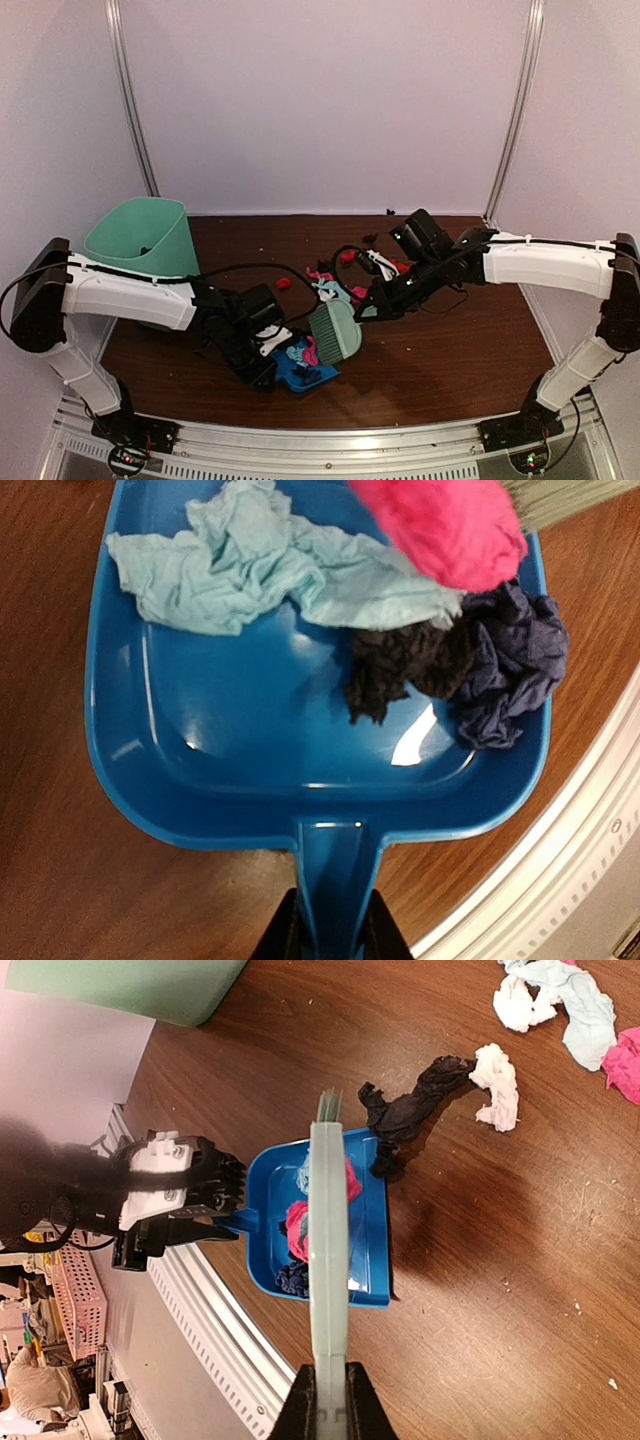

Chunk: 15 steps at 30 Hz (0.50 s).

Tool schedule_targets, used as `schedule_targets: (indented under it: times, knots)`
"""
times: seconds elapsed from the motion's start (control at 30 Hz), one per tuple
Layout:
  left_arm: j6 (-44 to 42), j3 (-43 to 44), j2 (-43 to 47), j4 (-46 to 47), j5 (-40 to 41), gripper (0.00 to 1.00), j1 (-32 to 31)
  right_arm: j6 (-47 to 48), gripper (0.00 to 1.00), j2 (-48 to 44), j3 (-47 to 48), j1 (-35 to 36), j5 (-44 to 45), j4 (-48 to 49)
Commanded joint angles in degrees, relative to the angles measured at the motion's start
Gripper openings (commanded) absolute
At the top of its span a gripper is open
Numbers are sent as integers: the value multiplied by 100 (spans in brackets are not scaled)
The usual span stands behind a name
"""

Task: Sweep away the paper scraps from the table
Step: Sweep the paper scraps into the dustpan.

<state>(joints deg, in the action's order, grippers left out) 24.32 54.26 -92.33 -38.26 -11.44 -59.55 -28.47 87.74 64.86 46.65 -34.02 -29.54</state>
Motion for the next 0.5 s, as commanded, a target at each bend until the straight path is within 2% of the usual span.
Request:
schedule_targets:
  times: [0.0,0.3,0.47]
  knots:
    - [412,-323,312,254,-5,0,38,93,0,-114,293,46,158,-227]
    - [900,-907,749,442,65,0,37,-54,0,-6,642,44,98,-83]
    - [1047,-1098,928,400,178,0,37,205,0,53,1002,37,898,-381]
